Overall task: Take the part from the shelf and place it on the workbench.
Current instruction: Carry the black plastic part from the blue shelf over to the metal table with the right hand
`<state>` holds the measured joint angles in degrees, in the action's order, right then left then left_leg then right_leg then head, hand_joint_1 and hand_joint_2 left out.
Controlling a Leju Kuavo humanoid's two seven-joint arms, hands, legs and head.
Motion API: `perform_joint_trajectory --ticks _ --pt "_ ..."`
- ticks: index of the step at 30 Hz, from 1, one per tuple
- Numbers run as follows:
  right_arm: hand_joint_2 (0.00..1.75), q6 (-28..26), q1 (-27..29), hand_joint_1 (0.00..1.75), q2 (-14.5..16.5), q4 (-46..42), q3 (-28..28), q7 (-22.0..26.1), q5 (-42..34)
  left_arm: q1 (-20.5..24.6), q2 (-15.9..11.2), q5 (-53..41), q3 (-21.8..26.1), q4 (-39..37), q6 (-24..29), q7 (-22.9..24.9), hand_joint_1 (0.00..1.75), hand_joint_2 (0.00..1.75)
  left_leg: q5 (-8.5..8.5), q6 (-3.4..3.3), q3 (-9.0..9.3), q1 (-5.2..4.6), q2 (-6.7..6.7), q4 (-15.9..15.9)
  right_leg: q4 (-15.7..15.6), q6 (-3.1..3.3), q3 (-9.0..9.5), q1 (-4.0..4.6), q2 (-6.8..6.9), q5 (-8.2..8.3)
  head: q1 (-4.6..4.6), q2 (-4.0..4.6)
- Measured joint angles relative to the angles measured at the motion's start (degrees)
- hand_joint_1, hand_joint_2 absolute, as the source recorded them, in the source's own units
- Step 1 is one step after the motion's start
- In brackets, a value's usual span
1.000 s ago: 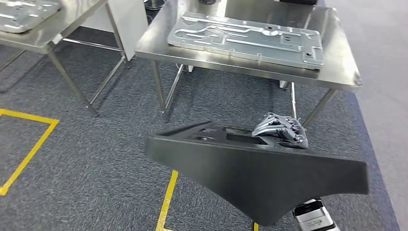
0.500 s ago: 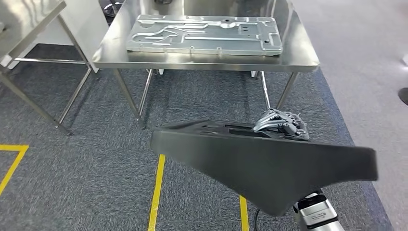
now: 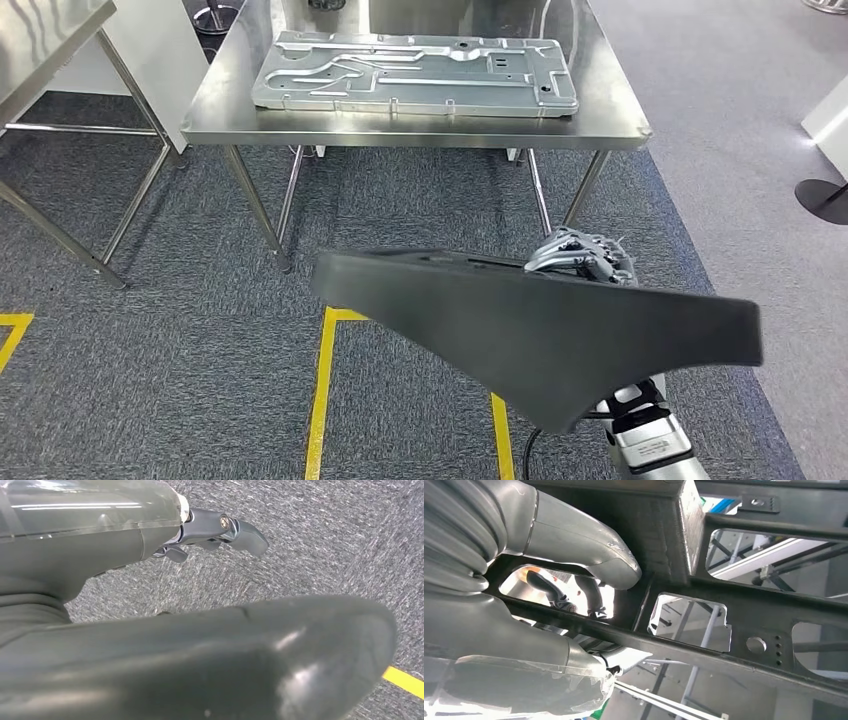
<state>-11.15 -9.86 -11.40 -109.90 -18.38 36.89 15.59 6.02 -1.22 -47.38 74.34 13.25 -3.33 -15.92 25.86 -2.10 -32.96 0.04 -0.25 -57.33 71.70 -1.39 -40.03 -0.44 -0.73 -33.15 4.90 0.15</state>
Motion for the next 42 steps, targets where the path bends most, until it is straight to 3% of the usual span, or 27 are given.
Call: perform_joint_trajectory --ticks 1,2,3,5,6,7,11,13,15,16,17,18,20,22,25,27,28,30,31,32,33,35,36,38,42 --pt "1.75 0.00 0.24 1.75 0.02 0.05 0.01 0.01 0.01 -0.03 0.00 -0.02 0.00 0.00 -0.04 -0.02 0.00 0.00 0.04 -0.02 0.00 -0.03 -0.05 -0.01 2.36 -0.11 -1.20 -0.13 0.04 -0.49 0.00 0.00" --pt "1.75 -0.01 0.41 1.75 0.02 0.12 0.02 0.03 0.03 -0.05 0.01 -0.05 0.00 0.00 -0.07 -0.04 0.00 0.00 0.08 0.02 0.03 -0.03 -0.08 -0.04 2.44 -0.18 -1.30 -0.24 0.08 0.20 0.00 0.00" --pt "1.75 -0.03 0.50 1.75 0.02 0.18 0.04 0.05 0.04 -0.05 0.02 -0.08 0.00 0.00 -0.07 -0.04 0.00 0.00 0.14 0.10 0.12 -0.01 -0.09 -0.08 0.30 -0.17 -0.28 -0.32 0.19 1.79 0.00 0.00" --pt "1.75 -0.18 0.54 1.75 0.02 0.24 0.09 0.09 0.10 -0.05 0.04 -0.14 -0.01 0.00 -0.13 -0.09 0.00 0.00 0.37 0.44 0.34 -0.08 -0.11 -0.22 -7.83 0.05 3.79 -0.30 0.83 5.49 0.00 0.00" --pt "1.75 -0.30 0.57 1.75 0.02 0.24 0.14 0.11 0.14 -0.05 0.04 -0.16 -0.02 0.00 -0.15 -0.13 0.00 0.00 0.50 0.69 0.40 -0.17 -0.12 -0.31 -11.01 0.25 5.36 -0.17 1.12 6.49 0.01 0.00" --pt "1.75 -0.44 0.64 1.75 0.01 0.24 0.20 0.12 0.19 -0.06 0.04 -0.20 -0.02 0.00 -0.18 -0.17 0.00 0.00 0.62 0.96 0.43 -0.25 -0.17 -0.36 -12.98 0.48 6.29 0.00 1.35 6.88 0.01 0.00" --pt "1.75 -0.85 1.02 1.75 -0.05 0.15 0.48 0.13 0.45 -0.03 0.01 -0.50 -0.05 0.00 -0.19 -0.26 0.00 0.00 1.36 2.26 0.41 -0.05 -0.37 -0.93 -14.12 1.70 6.84 0.13 1.04 6.91 0.01 0.00" --pt "1.75 -0.93 1.06 1.75 -0.09 -0.02 0.54 0.13 0.54 -0.02 -0.02 -0.61 -0.08 0.00 -0.20 -0.31 0.00 0.00 3.76 2.81 -1.46 0.10 -0.27 -5.30 -14.50 2.36 7.34 0.03 0.96 6.92 0.01 0.00" --pt "1.75 -0.95 1.20 1.75 -0.09 -0.09 0.54 0.13 0.61 -0.09 -0.02 -0.62 -0.09 0.00 -0.21 -0.34 0.00 0.00 6.95 3.17 -5.38 0.18 -0.23 -13.03 -14.50 2.77 7.56 0.20 0.85 6.70 0.02 0.00" --pt "1.75 -0.95 1.31 1.75 -0.09 -0.09 0.54 0.14 0.63 -0.15 -0.01 -0.62 -0.09 0.00 -0.21 -0.34 0.00 0.00 7.62 3.28 -7.05 0.20 -0.23 -15.89 -14.49 2.84 7.67 0.27 0.75 6.58 0.02 0.00" --pt "1.75 -0.95 1.39 1.75 -0.09 -0.09 0.54 0.14 0.65 -0.19 0.00 -0.63 -0.09 0.00 -0.21 -0.36 0.00 0.00 7.23 3.31 -7.83 0.20 -0.23 -16.84 -14.47 2.85 7.82 0.32 0.62 6.45 0.02 0.00" --pt "1.75 -0.96 1.43 1.75 -0.09 -0.09 0.54 0.14 0.66 -0.22 0.01 -0.63 -0.09 0.00 -0.21 -0.39 0.00 0.00 5.76 3.26 -7.48 0.20 -0.23 -15.47 -14.45 2.81 8.04 0.34 0.48 6.29 0.02 0.00" --pt "1.75 -0.97 1.44 1.75 -0.09 -0.09 0.55 0.14 0.69 -0.22 -0.01 -0.65 -0.10 0.00 -0.21 -0.49 0.00 0.00 1.50 2.93 -4.31 0.19 -0.11 -8.08 -14.40 2.58 8.58 0.36 0.30 5.84 0.02 0.00" --pt "1.75 -0.98 1.42 1.75 -0.09 -0.09 0.56 0.14 0.75 -0.15 -0.03 -0.66 -0.11 0.00 -0.21 -0.57 0.00 0.00 -0.55 2.36 -1.67 0.03 0.15 -2.10 -14.25 2.14 8.71 0.51 0.11 5.46 0.01 0.00" --pt "1.75 -0.98 1.42 1.75 -0.09 -0.10 0.58 0.15 0.80 -0.17 -0.03 -0.68 -0.11 0.00 -0.21 -0.67 0.00 0.00 -0.41 1.41 -1.07 -0.02 0.27 -0.62 -14.27 1.27 8.62 0.58 0.00 5.16 0.02 0.00" --pt "1.75 -0.99 1.34 1.75 -0.07 -0.11 0.69 0.16 0.80 -0.12 -0.03 -0.68 -0.14 0.00 -0.21 -0.80 0.00 0.00 -0.43 0.75 -0.61 0.17 0.23 -0.10 -12.42 0.70 7.94 0.49 0.13 3.98 0.01 0.00" --pt "1.75 -1.00 1.31 1.75 -0.04 -0.11 0.78 0.16 0.80 -0.06 -0.02 -0.68 -0.15 0.00 -0.21 -0.86 0.00 0.00 -0.40 0.45 -0.33 0.25 0.20 0.13 -9.83 0.45 6.70 0.41 0.20 2.73 0.01 0.00" --pt "1.75 -1.01 1.37 1.75 0.02 -0.07 0.90 0.17 0.80 -0.02 -0.02 -0.69 -0.15 0.00 -0.21 -0.93 0.00 0.00 -0.06 0.07 0.03 0.14 0.16 0.19 -2.10 0.11 2.44 0.12 0.27 -0.18 0.00 0.00" --pt "1.75 -1.02 1.47 1.75 0.02 -0.02 0.93 0.17 0.80 -0.03 -0.02 -0.69 -0.15 0.00 -0.21 -0.93 0.00 0.00 0.13 0.03 0.22 0.11 0.16 0.18 1.10 -0.04 0.38 -0.04 0.29 -0.86 0.00 0.00" --pt "1.75 -1.02 1.54 1.75 0.02 0.03 0.93 0.17 0.80 -0.06 -0.02 -0.70 -0.15 0.00 -0.21 -0.93 0.00 0.00 0.35 0.06 0.48 0.10 0.17 0.17 2.61 -0.16 -0.91 -0.18 0.32 -0.54 0.00 0.00" --pt "1.75 -1.03 1.56 1.75 0.02 0.07 0.93 0.17 0.80 -0.08 0.00 -0.70 -0.15 0.00 -0.21 -0.93 0.00 0.00 0.62 0.16 0.84 0.11 0.18 0.16 1.75 -0.24 -1.03 -0.32 0.38 0.97 0.00 0.00" --pt "1.75 -1.04 1.56 1.75 0.02 0.11 0.93 0.17 0.80 -0.10 0.03 -0.71 -0.16 0.00 -0.21 -0.95 0.00 0.00 1.30 0.50 1.80 0.16 0.21 0.15 -5.42 -0.27 1.59 -0.56 0.68 5.78 0.00 0.00" --pt "1.75 -1.04 1.53 1.75 0.02 0.11 0.93 0.17 0.80 -0.08 0.04 -0.71 -0.17 0.00 -0.21 -0.97 0.00 0.00 1.73 0.80 2.15 0.08 0.23 0.06 -9.29 -0.21 3.24 -0.50 0.86 7.42 0.00 0.00" --pt "1.75 -1.06 1.51 1.75 0.02 0.13 0.93 0.17 0.80 -0.04 0.04 -0.72 -0.17 0.00 -0.21 -1.02 0.00 0.00 2.41 1.45 2.46 -0.06 0.20 0.03 -13.06 0.24 4.92 -0.33 0.98 8.20 0.01 0.00" --pt "1.75 -1.07 1.57 1.75 0.02 0.13 0.93 0.17 0.80 -0.04 0.04 -0.73 -0.17 0.00 -0.21 -1.04 0.00 0.00 2.84 2.09 2.67 0.04 0.11 0.21 -13.12 0.96 5.06 -0.06 0.73 7.59 0.00 0.00"
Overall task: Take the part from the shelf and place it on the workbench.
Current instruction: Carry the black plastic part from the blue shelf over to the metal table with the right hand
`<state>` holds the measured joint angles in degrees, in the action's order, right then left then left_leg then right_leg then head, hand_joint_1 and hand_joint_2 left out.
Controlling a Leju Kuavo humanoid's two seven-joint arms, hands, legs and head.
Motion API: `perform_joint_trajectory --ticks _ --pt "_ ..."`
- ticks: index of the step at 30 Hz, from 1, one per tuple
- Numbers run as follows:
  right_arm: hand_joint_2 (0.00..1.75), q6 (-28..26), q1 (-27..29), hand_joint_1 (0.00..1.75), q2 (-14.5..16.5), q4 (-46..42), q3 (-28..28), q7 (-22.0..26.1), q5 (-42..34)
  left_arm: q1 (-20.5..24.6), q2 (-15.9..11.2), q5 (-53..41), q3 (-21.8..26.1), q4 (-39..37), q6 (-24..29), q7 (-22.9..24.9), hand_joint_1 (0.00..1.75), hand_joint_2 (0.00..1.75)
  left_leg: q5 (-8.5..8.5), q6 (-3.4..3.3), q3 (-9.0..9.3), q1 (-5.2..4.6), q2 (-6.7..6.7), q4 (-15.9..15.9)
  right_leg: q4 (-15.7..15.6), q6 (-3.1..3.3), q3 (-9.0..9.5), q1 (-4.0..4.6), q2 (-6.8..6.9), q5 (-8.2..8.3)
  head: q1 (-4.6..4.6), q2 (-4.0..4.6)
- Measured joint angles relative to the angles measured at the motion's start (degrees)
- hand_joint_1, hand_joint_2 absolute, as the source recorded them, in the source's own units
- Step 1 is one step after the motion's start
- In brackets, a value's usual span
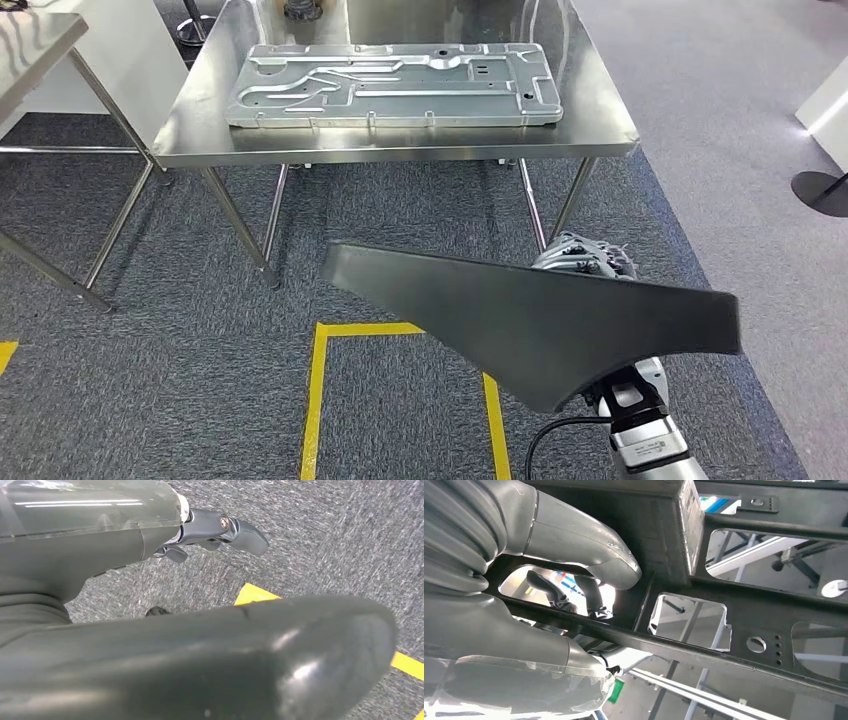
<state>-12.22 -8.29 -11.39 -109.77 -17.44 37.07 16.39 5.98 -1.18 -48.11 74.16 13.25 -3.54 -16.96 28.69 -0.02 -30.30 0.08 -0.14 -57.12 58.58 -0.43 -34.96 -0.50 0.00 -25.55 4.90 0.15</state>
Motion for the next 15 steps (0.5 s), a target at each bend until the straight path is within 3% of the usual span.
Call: perform_joint_trajectory --ticks 3,4,5,7,8,9,10,12,13,15 --pt "1.75 -0.01 0.01 1.75 -0.03 -0.01 0.01 0.00 0.00 0.03 0.01 0.00 -0.02 0.00 0.00 -0.01 0.00 0.00 0.14 0.23 0.20 0.01 -0.11 0.02 -0.10 0.23 0.10 0.06 -0.09 -0.07 0.00 0.00" --pt "1.75 -0.02 -0.01 1.75 -0.06 -0.02 0.02 0.01 0.00 0.10 0.02 -0.01 -0.04 0.00 -0.01 -0.02 0.00 0.00 0.70 0.48 0.00 0.10 -0.15 -0.98 -0.33 0.59 0.54 0.04 -0.11 -0.18 0.01 0.00" --pt "1.75 -0.03 -0.01 1.75 -0.09 -0.03 0.02 0.02 0.00 0.14 0.03 -0.02 -0.06 0.00 -0.01 -0.03 0.00 0.00 2.26 0.80 -1.74 0.18 -0.19 -4.66 -0.56 1.05 1.14 0.08 -0.13 -0.47 0.02 0.00" --pt "1.75 -0.09 0.04 1.75 -0.13 -0.03 0.02 0.05 0.00 0.09 0.04 -0.04 -0.09 0.00 -0.02 -0.03 0.00 0.00 5.41 1.26 -6.99 0.35 -0.19 -14.14 -0.92 1.81 2.53 0.23 -0.19 -1.26 0.02 0.00" --pt "1.75 -0.13 0.10 1.75 -0.13 -0.01 0.02 0.06 0.00 -0.03 0.04 -0.04 -0.09 0.00 -0.02 -0.04 0.00 0.00 5.85 1.29 -9.52 0.35 -0.18 -17.62 -0.91 1.94 3.04 0.38 -0.27 -1.73 0.02 0.00" --pt "1.75 -0.18 0.12 1.75 -0.13 0.01 0.01 0.07 0.00 -0.12 0.04 -0.04 -0.09 0.00 -0.02 -0.04 0.00 0.00 4.54 1.16 -10.23 0.33 -0.16 -17.49 -0.91 1.95 3.54 0.49 -0.36 -2.13 0.02 0.00" --pt "1.75 -0.22 0.11 1.75 -0.13 0.02 0.01 0.07 0.00 -0.18 0.03 -0.04 -0.09 0.00 -0.02 -0.04 0.00 0.00 2.16 0.91 -9.83 0.27 -0.14 -15.09 -0.91 1.93 4.18 0.57 -0.43 -2.58 0.02 0.00" --pt "1.75 -0.28 0.04 1.75 -0.13 0.04 0.00 0.08 0.00 -0.21 -0.08 -0.04 -0.09 0.01 -0.02 -0.08 0.00 0.00 -2.91 0.14 -7.19 -0.11 -0.06 -7.25 -0.94 1.71 5.45 0.73 -0.49 -3.62 0.01 0.00" --pt "1.75 -0.31 -0.02 1.75 -0.13 0.07 0.00 0.09 0.00 -0.19 -0.17 -0.03 -0.09 0.01 -0.01 -0.11 0.00 0.00 -4.20 -0.24 -5.92 -0.37 -0.03 -4.09 -0.96 1.49 5.85 0.76 -0.54 -4.04 0.01 0.00" --pt "1.75 -0.37 -0.09 1.75 -0.13 0.13 -0.01 0.09 -0.03 -0.16 -0.32 -0.01 -0.09 0.02 0.00 -0.17 0.00 0.00 -4.17 -0.81 -4.82 -0.77 0.03 -1.62 -1.07 0.89 6.20 0.76 -0.61 -4.30 0.02 0.00"
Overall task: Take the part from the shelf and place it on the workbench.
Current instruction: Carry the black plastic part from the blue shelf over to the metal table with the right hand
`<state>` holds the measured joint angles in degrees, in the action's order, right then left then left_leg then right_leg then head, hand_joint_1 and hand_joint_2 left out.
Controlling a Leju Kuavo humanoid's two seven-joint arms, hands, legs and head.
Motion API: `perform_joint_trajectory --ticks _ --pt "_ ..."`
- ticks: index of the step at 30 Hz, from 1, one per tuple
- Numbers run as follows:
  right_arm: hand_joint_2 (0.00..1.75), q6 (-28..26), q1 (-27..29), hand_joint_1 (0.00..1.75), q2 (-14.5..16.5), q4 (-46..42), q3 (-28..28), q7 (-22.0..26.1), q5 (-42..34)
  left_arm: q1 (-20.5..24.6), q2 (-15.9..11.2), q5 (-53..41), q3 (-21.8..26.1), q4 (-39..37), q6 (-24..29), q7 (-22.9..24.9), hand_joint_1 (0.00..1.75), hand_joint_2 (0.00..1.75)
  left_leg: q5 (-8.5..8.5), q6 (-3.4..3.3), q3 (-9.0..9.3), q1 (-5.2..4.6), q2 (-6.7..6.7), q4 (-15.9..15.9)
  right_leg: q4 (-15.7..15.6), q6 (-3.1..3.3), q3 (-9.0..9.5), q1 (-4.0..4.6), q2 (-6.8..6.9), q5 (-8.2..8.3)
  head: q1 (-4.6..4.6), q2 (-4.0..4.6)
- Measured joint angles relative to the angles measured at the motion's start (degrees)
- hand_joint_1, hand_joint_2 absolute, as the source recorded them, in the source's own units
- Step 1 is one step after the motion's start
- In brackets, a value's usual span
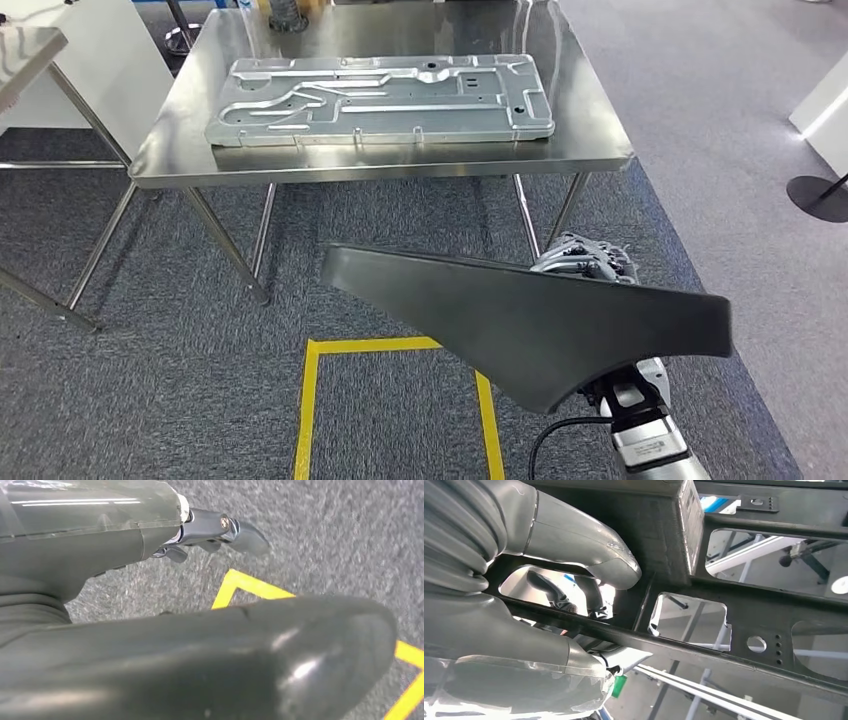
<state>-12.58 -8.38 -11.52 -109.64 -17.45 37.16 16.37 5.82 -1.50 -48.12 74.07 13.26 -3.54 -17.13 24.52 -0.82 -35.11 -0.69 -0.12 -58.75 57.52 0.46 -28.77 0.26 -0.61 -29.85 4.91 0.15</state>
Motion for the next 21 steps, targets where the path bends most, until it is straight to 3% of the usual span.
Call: perform_joint_trajectory --ticks 2,4,7,8,9,10,12,13,15,18,19,21 --pt "1.75 -0.12 -0.04 1.75 0.01 0.02 0.00 0.02 -0.19 0.01 -0.04 0.01 0.00 0.01 -0.01 -0.06 0.00 0.00 0.21 -0.58 0.72 0.10 0.07 0.97 0.35 -0.56 0.22 -0.12 0.04 0.04 0.00 0.00" --pt "1.75 -0.22 -0.18 1.75 0.04 0.00 0.02 0.04 -0.75 0.05 -0.05 0.01 0.00 0.01 -0.02 -0.12 0.00 0.00 0.39 -1.18 1.80 0.33 0.07 1.71 3.30 -1.08 -0.98 -0.22 0.16 -1.03 -0.01 0.00" --pt "1.75 -0.03 -0.07 1.75 0.25 0.06 0.11 0.07 -2.02 0.16 -0.05 0.00 0.00 -0.01 -0.03 -0.20 0.00 0.00 1.16 -1.54 2.89 0.40 -0.28 1.96 13.45 -1.65 -7.54 -0.62 0.23 -4.59 -0.02 0.00" --pt "1.75 0.16 0.07 1.75 0.28 0.10 0.16 0.08 -2.41 0.15 -0.05 0.00 0.00 -0.01 -0.03 -0.20 0.00 0.00 1.55 -1.51 3.30 0.40 -0.44 1.96 15.67 -1.81 -9.59 -0.81 0.25 -4.95 -0.02 0.00" --pt "1.75 0.36 0.17 1.75 0.28 0.14 0.19 0.08 -2.72 0.13 -0.04 0.00 0.00 -0.02 -0.04 -0.20 0.00 0.00 2.00 -1.42 3.83 0.43 -0.65 1.95 16.00 -1.99 -10.77 -0.99 0.33 -4.21 -0.02 0.00" --pt "1.75 0.50 0.23 1.75 0.28 0.15 0.20 0.09 -2.91 0.11 -0.03 0.00 0.00 -0.01 -0.04 -0.20 0.00 0.00 2.49 -1.25 4.50 0.48 -0.80 1.94 14.18 -2.20 -10.84 -1.19 0.45 -2.25 -0.01 0.00" --pt "1.75 0.51 0.24 1.75 0.28 0.19 0.22 0.09 -2.71 0.12 -0.03 0.05 0.00 -0.01 -0.04 -0.20 0.00 0.00 3.61 -0.65 5.93 0.58 -1.07 1.91 6.89 -2.49 -8.81 -1.50 0.91 3.11 -0.01 0.00" --pt "1.75 0.48 0.22 1.75 0.28 0.25 0.22 0.09 -2.45 0.19 -0.05 0.08 0.00 0.00 -0.04 -0.21 0.00 0.00 4.13 -0.27 6.45 0.59 -1.14 1.83 3.92 -2.34 -7.85 -1.46 1.20 4.18 -0.01 0.00" --pt "1.75 0.42 0.23 1.75 0.28 0.41 0.21 0.09 -1.92 0.36 -0.09 0.12 0.00 0.00 -0.03 -0.24 0.00 0.00 4.90 0.54 6.93 0.52 -1.45 1.55 1.49 -1.56 -7.07 -1.22 1.50 4.57 -0.01 0.00" --pt "1.75 0.40 0.07 1.75 0.20 0.49 0.21 0.09 -1.66 0.43 -0.06 0.12 0.00 -0.02 -0.03 -0.25 0.00 0.00 5.69 1.55 7.24 0.78 -1.41 0.11 1.22 -0.17 -6.17 -1.10 1.15 4.54 -0.01 0.00" --pt "1.75 0.39 -0.09 1.75 0.15 0.49 0.22 0.09 -1.63 0.45 -0.04 0.12 -0.01 -0.02 -0.04 -0.26 0.00 0.00 6.42 1.78 6.52 0.94 -1.18 -1.51 1.15 0.20 -5.72 -1.04 1.10 4.34 -0.01 0.00" --pt "1.75 0.39 -0.37 1.75 0.09 0.49 0.22 0.09 -1.57 0.42 -0.01 0.12 -0.02 -0.02 -0.04 -0.27 0.00 0.00 9.07 2.05 2.88 1.10 -0.66 -8.00 1.06 0.73 -5.03 -0.85 0.95 3.84 0.00 0.00"
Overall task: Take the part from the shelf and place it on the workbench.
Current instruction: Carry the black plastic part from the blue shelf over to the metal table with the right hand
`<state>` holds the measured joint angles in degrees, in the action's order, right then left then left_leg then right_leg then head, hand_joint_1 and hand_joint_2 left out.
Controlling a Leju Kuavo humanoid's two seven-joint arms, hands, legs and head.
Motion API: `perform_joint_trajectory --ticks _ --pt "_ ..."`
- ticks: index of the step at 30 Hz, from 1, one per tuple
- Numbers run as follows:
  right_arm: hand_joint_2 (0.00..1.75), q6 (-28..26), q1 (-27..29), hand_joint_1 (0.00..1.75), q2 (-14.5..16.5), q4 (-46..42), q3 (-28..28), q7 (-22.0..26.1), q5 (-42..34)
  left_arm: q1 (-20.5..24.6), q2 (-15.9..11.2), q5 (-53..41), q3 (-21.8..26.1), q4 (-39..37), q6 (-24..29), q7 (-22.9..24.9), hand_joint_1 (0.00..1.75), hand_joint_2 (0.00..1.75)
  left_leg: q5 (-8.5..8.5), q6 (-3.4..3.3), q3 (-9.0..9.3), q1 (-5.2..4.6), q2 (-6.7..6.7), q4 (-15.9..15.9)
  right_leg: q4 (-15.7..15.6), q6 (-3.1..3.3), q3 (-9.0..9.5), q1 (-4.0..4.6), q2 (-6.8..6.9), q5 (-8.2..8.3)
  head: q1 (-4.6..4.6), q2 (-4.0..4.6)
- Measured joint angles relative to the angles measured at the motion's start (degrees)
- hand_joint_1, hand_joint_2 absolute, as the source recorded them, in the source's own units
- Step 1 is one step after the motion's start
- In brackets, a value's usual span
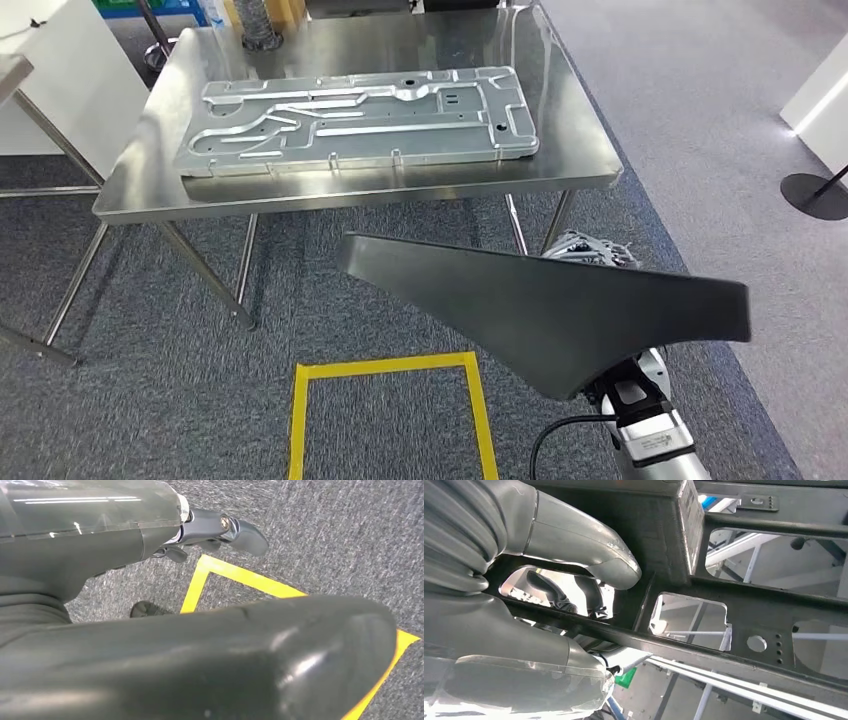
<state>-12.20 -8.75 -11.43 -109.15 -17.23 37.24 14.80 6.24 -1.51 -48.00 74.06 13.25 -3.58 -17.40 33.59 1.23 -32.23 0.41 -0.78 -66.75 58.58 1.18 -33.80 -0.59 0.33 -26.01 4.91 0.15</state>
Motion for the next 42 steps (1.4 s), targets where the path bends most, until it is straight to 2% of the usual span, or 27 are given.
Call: perform_joint_trajectory --ticks 2,3,4,6,7,8,10,12,13,14,16,17,18,19,21,22,24,27,29,32,33,34,35,37,38,39,42 --pt "1.75 0.00 -0.05 1.75 0.00 0.05 -0.01 0.00 0.04 -0.19 0.02 0.00 -0.01 0.00 0.00 0.01 0.00 0.00 2.35 0.03 -4.56 0.01 0.19 -6.48 0.00 0.26 0.62 0.25 -0.29 -0.62 0.00 0.00" --pt "1.75 0.00 -0.04 1.75 0.00 0.08 -0.01 0.00 0.08 -0.30 0.02 0.01 -0.01 0.00 0.00 0.01 0.00 0.00 2.10 -0.09 -5.86 0.00 0.21 -7.34 0.00 0.31 1.05 0.38 -0.45 -0.97 0.00 0.00" --pt "1.75 0.00 -0.04 1.75 0.00 0.11 -0.02 0.00 0.14 -0.39 0.02 0.02 -0.01 0.00 0.00 0.00 0.00 0.00 0.51 -0.30 -6.08 -0.04 0.22 -5.97 -0.01 0.32 1.57 0.48 -0.59 -1.33 0.00 0.00" --pt "1.75 0.00 -0.05 1.75 0.00 0.13 -0.02 -0.01 0.30 -0.45 -0.01 0.13 -0.01 0.00 0.00 0.00 0.00 0.00 -5.02 -0.99 -4.16 -0.30 0.26 1.29 -0.07 0.22 2.70 0.55 -0.72 -2.09 -0.01 0.00" --pt "1.75 0.00 -0.04 1.75 0.00 0.14 -0.02 -0.02 0.38 -0.43 -0.03 0.23 -0.01 0.00 0.00 -0.01 0.00 0.00 -6.51 -1.32 -3.19 -0.57 0.29 4.59 -0.13 0.07 3.12 0.56 -0.79 -2.39 -0.01 0.00" --pt "1.75 0.00 -0.05 1.75 0.00 0.16 -0.03 -0.02 0.44 -0.40 -0.07 0.34 -0.01 0.00 0.01 0.00 0.00 0.00 -6.98 -1.67 -2.54 -0.86 0.33 6.72 -0.26 -0.20 3.39 0.53 -0.88 -2.65 -0.01 0.00" --pt "1.75 0.00 -0.02 1.75 0.00 0.22 -0.05 -0.02 0.54 -0.44 -0.15 0.53 0.01 0.01 0.02 -0.02 0.00 0.00 -6.43 -2.44 -2.16 -1.24 0.42 8.17 -0.12 -1.00 3.75 0.48 -1.05 -2.43 -0.01 0.00" --pt "1.75 0.00 -0.02 1.75 0.00 0.27 -0.08 -0.02 0.60 -0.54 -0.18 0.62 0.02 0.01 0.02 -0.07 0.00 0.00 -7.68 -3.25 -0.92 -1.06 0.46 9.21 0.66 -1.74 3.99 0.48 -1.01 -2.45 -0.01 0.00" --pt "1.75 0.00 -0.08 1.75 0.00 0.30 -0.08 -0.02 0.61 -0.52 -0.17 0.65 0.02 0.00 0.02 -0.09 0.00 0.00 -8.12 -3.49 -0.29 -0.93 0.44 9.50 1.77 -2.01 3.63 0.46 -0.96 -3.12 -0.02 0.00" --pt "1.75 -0.02 -0.14 1.75 0.02 0.32 -0.08 -0.02 0.61 -0.45 -0.16 0.67 0.02 0.00 0.02 -0.11 0.00 0.00 -8.29 -3.62 0.24 -0.82 0.43 9.68 3.77 -2.18 2.66 0.41 -0.90 -4.35 -0.02 0.00" --pt "1.75 -0.05 -0.13 1.75 0.15 0.45 -0.08 -0.02 0.60 -0.35 -0.15 0.67 0.02 0.00 0.02 -0.13 0.00 0.00 -7.99 -3.70 0.54 -0.80 0.42 9.74 10.19 -2.51 -1.30 0.21 -0.84 -7.43 -0.02 0.00" --pt "1.75 -0.07 -0.01 1.75 0.22 0.56 -0.08 -0.02 0.60 -0.36 -0.14 0.67 0.02 0.00 0.01 -0.13 0.00 0.00 -7.74 -3.70 0.66 -0.81 0.44 9.73 13.08 -2.65 -3.50 0.10 -0.82 -8.38 -0.02 0.00" --pt "1.75 -0.07 0.11 1.75 0.26 0.71 -0.08 -0.02 0.60 -0.44 -0.13 0.67 0.02 0.00 0.01 -0.13 0.00 0.00 -7.45 -3.64 0.86 -0.81 0.47 9.72 14.49 -2.83 -5.04 -0.01 -0.79 -8.38 -0.02 0.00" --pt "1.75 -0.07 0.21 1.75 0.26 0.86 -0.08 -0.02 0.61 -0.51 -0.10 0.68 0.02 0.00 0.00 -0.13 0.00 0.00 -7.13 -3.56 1.19 -0.80 0.50 9.70 13.88 -2.95 -5.58 -0.12 -0.73 -7.17 -0.02 0.00" --pt "1.75 -0.09 0.28 1.75 0.26 1.03 -0.08 -0.02 0.61 -0.62 -0.05 0.68 0.02 0.00 0.00 -0.13 0.00 0.00 -6.31 -3.25 2.20 -0.79 0.53 9.69 7.10 -2.91 -3.74 -0.26 -0.48 -2.01 -0.02 0.00" --pt "1.75 -0.12 0.30 1.75 0.26 1.10 -0.09 -0.02 0.62 -0.60 -0.02 0.68 0.02 0.00 0.00 -0.13 0.00 0.00 -5.90 -3.03 2.72 -0.81 0.52 9.68 3.61 -2.68 -2.60 -0.13 -0.31 -0.33 -0.02 0.00" --pt "1.75 -0.24 0.42 1.75 0.26 1.19 -0.10 -0.02 0.71 -0.54 0.02 0.68 0.02 0.00 0.00 -0.14 0.00 0.00 -5.19 -2.36 3.23 -0.82 0.45 9.69 -0.10 -1.96 -1.32 0.22 -0.06 0.77 -0.01 0.00" --pt "1.75 -0.46 0.81 1.75 0.21 1.21 -0.14 -0.02 1.21 -0.51 0.18 0.68 0.02 0.00 -0.01 -0.18 0.00 0.00 -4.76 -1.24 3.61 -0.73 0.34 8.75 -0.50 -0.80 -0.62 0.33 -0.17 0.72 -0.02 0.00" --pt "1.75 -0.69 0.89 1.75 0.17 1.08 -0.16 -0.02 1.72 -0.34 0.33 0.68 0.02 0.00 -0.04 -0.22 0.00 0.00 -3.80 -0.73 1.90 -0.53 0.38 5.01 -0.78 -0.16 0.36 0.22 -0.21 0.31 -0.01 0.00" --pt "1.75 -0.79 1.20 1.75 0.16 0.93 -0.20 -0.04 2.42 -0.35 0.44 0.78 0.02 -0.01 -0.07 -0.27 0.00 0.00 -0.01 -0.09 -4.86 -0.23 0.44 -5.52 -0.89 0.28 1.62 0.27 -0.27 -0.73 -0.01 0.00" --pt "1.75 -0.72 1.40 1.75 0.15 0.93 -0.21 -0.05 2.66 -0.47 0.47 0.81 0.03 -0.01 -0.06 -0.27 0.00 0.00 0.71 0.04 -6.67 -0.18 0.44 -7.38 -0.89 0.28 2.13 0.28 -0.35 -1.16 -0.01 0.00" --pt "1.75 -0.63 1.59 1.75 0.15 0.93 -0.22 -0.07 2.84 -0.58 0.51 0.85 0.03 -0.02 -0.06 -0.26 0.00 0.00 0.42 0.05 -7.61 -0.16 0.44 -7.37 -0.89 0.24 2.73 0.28 -0.44 -1.64 0.00 0.00" --pt "1.75 -0.56 1.74 1.75 0.16 0.93 -0.23 -0.08 2.95 -0.65 0.54 0.85 0.04 -0.02 -0.05 -0.26 0.00 0.00 -1.11 -0.10 -7.56 -0.14 0.44 -5.32 -0.89 0.15 3.46 0.27 -0.52 -2.17 0.00 0.00" --pt "1.75 -0.50 1.85 1.75 0.16 0.92 -0.25 -0.09 3.01 -0.73 0.57 0.86 0.05 -0.02 -0.03 -0.26 0.00 0.00 -6.71 -0.56 -5.80 -0.18 0.43 2.11 -0.86 -0.17 4.97 0.29 -0.57 -3.31 -0.01 0.00" --pt "1.75 -0.46 1.91 1.75 0.16 0.92 -0.26 -0.09 3.03 -0.76 0.57 0.86 0.07 -0.02 -0.02 -0.26 0.00 0.00 -8.38 -0.83 -5.00 -0.29 0.41 5.09 -0.88 -0.43 5.49 0.34 -0.63 -3.83 -0.02 0.00" --pt "1.75 -0.41 1.96 1.75 0.16 0.91 -0.28 -0.09 3.05 -0.81 0.58 0.87 0.09 -0.02 0.00 -0.25 0.00 0.00 -9.52 -1.11 -4.50 -0.45 0.41 6.92 -0.95 -0.76 5.78 0.37 -0.67 -4.26 -0.02 0.00" --pt "1.75 -0.32 2.24 1.75 0.17 0.73 -0.35 -0.09 3.08 -0.93 0.60 0.87 0.14 -0.03 0.02 -0.27 0.00 0.00 -9.67 -2.18 -3.58 -0.61 0.56 8.09 -0.25 -1.87 6.22 0.35 -0.72 -4.62 -0.01 0.00"
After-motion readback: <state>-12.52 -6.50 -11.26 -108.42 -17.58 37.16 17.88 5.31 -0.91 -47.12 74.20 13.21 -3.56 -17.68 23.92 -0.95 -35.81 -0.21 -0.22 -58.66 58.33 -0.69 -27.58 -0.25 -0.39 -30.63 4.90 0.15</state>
